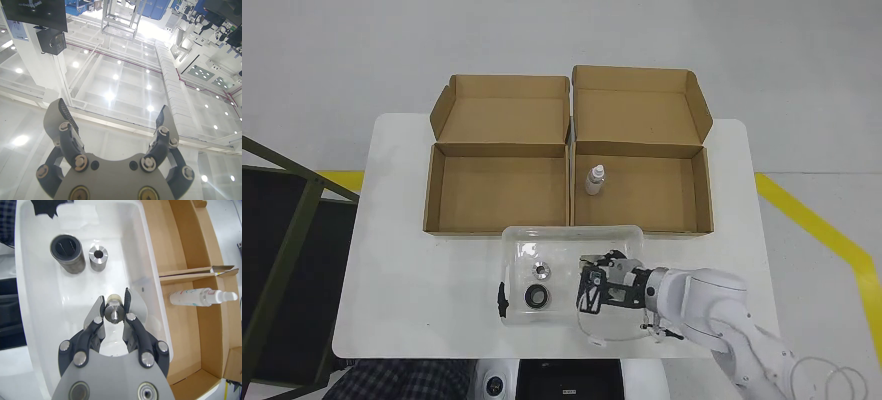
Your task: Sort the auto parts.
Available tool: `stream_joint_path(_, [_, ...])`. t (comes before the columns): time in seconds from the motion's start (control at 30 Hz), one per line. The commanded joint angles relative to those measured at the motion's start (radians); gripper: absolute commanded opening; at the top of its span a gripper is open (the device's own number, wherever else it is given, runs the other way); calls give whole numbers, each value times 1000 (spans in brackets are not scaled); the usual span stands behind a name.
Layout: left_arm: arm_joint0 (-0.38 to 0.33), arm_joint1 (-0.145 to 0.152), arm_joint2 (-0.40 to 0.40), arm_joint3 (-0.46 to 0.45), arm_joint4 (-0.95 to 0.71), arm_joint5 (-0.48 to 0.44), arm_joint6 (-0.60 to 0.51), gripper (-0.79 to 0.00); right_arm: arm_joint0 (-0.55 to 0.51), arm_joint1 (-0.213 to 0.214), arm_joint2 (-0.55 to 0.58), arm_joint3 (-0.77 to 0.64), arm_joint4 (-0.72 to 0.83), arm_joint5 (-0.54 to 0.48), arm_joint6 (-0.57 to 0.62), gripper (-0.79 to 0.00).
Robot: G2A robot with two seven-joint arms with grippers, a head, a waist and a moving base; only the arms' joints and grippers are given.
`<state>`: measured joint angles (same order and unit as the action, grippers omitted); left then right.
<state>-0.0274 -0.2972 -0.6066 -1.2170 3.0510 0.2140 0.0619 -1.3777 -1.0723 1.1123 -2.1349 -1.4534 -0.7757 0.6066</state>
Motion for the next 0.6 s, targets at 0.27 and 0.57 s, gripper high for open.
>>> stream_joint_path(0.27, [0, 0, 0, 0, 0, 0, 0, 0, -59, 14, 113, -39, 28, 13, -337, -785])
stream_joint_path(0.57, [0, 0, 0, 0, 0, 0, 0, 0, -118, 23, 186, -59, 1, 59, -547, -785])
